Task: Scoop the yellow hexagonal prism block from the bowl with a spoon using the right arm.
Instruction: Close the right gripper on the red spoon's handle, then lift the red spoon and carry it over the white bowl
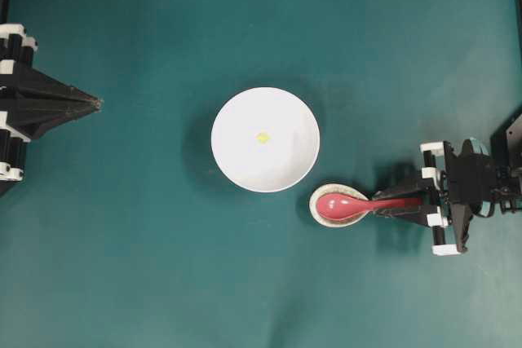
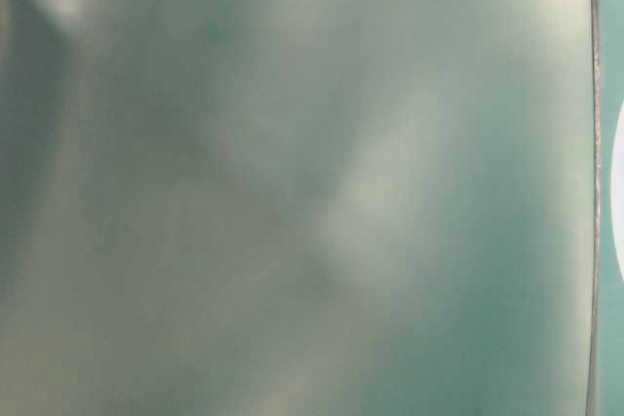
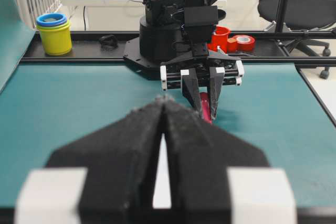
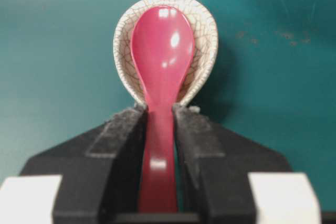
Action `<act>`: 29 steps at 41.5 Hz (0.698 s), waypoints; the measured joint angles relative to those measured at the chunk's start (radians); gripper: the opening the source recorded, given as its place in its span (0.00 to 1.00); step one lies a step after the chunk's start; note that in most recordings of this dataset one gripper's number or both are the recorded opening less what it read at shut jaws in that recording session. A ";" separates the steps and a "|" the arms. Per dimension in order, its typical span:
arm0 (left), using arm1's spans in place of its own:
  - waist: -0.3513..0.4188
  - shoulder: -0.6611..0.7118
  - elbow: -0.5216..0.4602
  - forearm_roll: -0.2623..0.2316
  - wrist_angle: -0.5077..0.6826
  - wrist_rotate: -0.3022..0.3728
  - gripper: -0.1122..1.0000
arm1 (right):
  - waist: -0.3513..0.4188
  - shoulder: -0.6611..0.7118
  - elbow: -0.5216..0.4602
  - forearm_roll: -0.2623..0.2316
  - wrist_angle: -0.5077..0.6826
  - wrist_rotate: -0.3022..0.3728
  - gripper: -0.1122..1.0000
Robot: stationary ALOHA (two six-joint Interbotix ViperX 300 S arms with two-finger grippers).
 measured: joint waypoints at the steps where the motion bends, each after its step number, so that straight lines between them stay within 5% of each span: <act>1: 0.000 0.000 0.000 0.000 0.000 0.000 0.10 | 0.000 -0.002 0.000 0.000 0.000 0.000 0.32; 17: 0.000 0.000 0.000 0.002 0.002 0.002 0.10 | -0.003 -0.166 -0.003 0.000 0.052 -0.028 0.32; 29: 0.000 0.000 0.000 0.006 0.005 0.002 0.10 | -0.087 -0.456 -0.055 0.000 0.380 -0.170 0.32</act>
